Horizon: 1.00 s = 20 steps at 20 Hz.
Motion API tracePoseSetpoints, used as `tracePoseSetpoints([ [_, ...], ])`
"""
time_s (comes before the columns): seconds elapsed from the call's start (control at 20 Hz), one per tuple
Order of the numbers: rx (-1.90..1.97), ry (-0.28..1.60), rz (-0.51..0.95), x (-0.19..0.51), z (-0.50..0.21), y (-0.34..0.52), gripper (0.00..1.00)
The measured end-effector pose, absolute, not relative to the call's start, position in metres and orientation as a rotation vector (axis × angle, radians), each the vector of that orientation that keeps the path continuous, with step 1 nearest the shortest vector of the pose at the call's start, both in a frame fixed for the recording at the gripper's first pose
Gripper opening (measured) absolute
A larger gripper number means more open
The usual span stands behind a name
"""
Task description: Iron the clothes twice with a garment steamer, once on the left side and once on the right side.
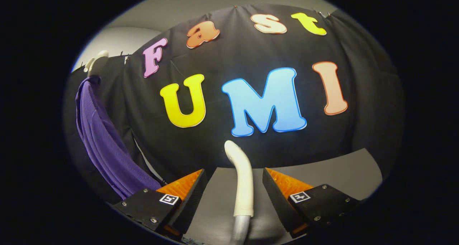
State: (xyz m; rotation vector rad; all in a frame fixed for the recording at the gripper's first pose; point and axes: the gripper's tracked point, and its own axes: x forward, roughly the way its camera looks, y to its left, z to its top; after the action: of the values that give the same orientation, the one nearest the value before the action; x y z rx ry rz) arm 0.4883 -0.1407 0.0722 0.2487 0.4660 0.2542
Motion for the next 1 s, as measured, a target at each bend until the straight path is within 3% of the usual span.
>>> tracePoseSetpoints([
  [0.2,0.365,0.574,0.287,0.517,0.044,-0.136,0.95],
  [0.75,0.585,0.886,0.389,0.511,-0.021,-0.113,0.91],
  [0.85,0.572,0.913,0.384,0.509,-0.030,-0.115,0.79],
  [0.9,0.568,0.927,0.369,0.510,-0.035,-0.118,0.64],
  [1.0,0.614,0.933,0.374,0.510,-0.035,-0.115,0.43],
])
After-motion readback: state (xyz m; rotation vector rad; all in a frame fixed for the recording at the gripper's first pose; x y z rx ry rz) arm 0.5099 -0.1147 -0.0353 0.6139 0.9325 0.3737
